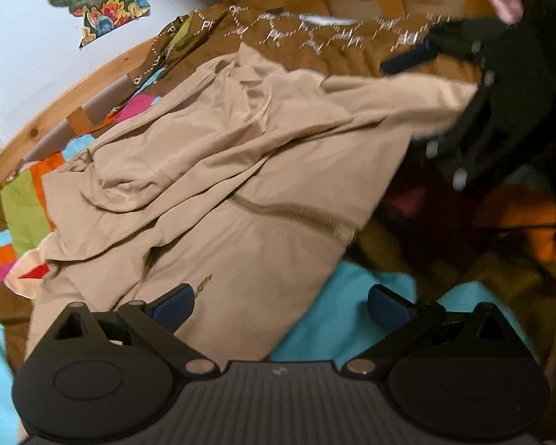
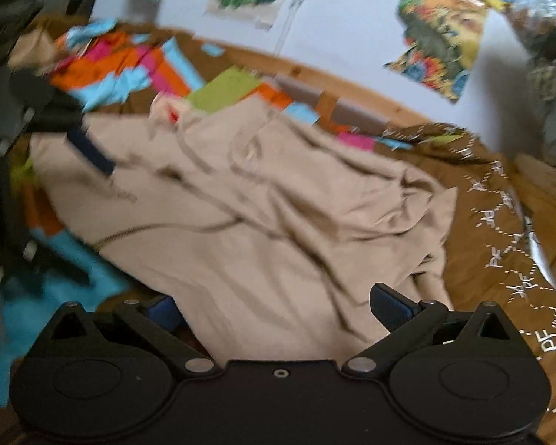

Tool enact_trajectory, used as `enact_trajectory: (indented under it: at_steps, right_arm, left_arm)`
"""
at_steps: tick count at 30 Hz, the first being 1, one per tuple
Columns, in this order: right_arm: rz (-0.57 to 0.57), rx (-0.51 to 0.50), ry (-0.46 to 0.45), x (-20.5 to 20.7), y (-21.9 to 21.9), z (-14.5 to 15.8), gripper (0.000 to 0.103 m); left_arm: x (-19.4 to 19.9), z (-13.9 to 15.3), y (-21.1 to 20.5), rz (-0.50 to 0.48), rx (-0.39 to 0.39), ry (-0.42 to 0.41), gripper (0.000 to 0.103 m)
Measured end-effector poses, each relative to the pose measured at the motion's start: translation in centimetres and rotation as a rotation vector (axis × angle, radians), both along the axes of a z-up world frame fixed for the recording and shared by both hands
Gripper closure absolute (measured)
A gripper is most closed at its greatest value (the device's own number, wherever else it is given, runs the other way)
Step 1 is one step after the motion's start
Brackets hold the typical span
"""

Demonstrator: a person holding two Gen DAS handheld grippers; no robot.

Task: Fold large clothes

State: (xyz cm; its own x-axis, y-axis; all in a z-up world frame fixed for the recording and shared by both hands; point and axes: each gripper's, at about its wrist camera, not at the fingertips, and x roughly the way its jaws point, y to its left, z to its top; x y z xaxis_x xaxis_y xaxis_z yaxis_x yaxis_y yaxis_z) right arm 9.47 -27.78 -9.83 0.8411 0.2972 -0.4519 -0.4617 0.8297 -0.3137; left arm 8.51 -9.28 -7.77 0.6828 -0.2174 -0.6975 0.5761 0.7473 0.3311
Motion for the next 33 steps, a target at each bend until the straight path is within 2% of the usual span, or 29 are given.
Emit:
enact_trajectory:
  at_steps: [3, 8, 9, 11, 14, 17, 19, 23, 25, 27, 31, 33]
  right_arm:
    - [-0.034, 0.055, -0.028, 0.4, -0.6, 0.6, 0.001]
    - [-0.08, 0.125, -0.022, 1.7, -1.1, 1.0, 0.001]
    - [-0.084, 0.135, -0.02, 1.8, -1.1, 1.0, 0.001]
    - [-0.088, 0.14, -0.016, 1.7, -1.1, 1.0, 0.001]
    - [-0.063, 0.128, 0.006, 1.4, -0.8, 1.2, 0.002]
    - [0.031, 0.081, 0.031, 0.3, -0.3, 1.7, 0.001]
    - [0.073, 0.005, 0.024, -0.6, 0.5, 1.7, 0.002]
    - [0.071, -0.198, -0.04, -1.7, 2.0, 0.5, 0.015]
    - [0.046, -0.246, -0.059, -1.7, 2.1, 0.0, 0.018]
    - [0.011, -0.265, -0.072, -1.4, 1.9, -0.3, 0.026]
    - [-0.087, -0.304, -0.129, -0.9, 1.2, -0.5, 0.062]
    - [-0.122, -0.292, -0.146, -0.4, 0.4, -0.2, 0.066]
  left_arm:
    - [1.0, -0.2, -0.3, 0.024, 0.042, -0.019, 0.008]
    - [2.5, 0.8, 0.2, 0.087, 0.097, -0.088, 0.028]
    - [2.6, 1.2, 0.6, 0.086, 0.086, -0.098, 0.031]
    - [2.5, 2.1, 1.1, 0.08, 0.052, -0.123, 0.05]
    - [2.9, 3.8, 1.4, 0.058, 0.011, -0.132, 0.069]
    - [4.2, 5.7, 1.1, 0.05, -0.024, -0.136, 0.081]
    - [5.3, 6.9, 0.8, 0.069, -0.056, -0.131, 0.081]
    - [8.0, 8.7, 0.9, 0.116, -0.136, -0.083, 0.081]
    - [8.6, 9.1, 1.0, 0.13, -0.156, -0.078, 0.081]
    - [8.8, 9.2, 1.2, 0.13, -0.159, -0.079, 0.081]
    - [7.8, 8.7, 1.3, 0.122, -0.13, -0.103, 0.08]
    - [6.8, 8.4, 1.5, 0.12, -0.104, -0.133, 0.076]
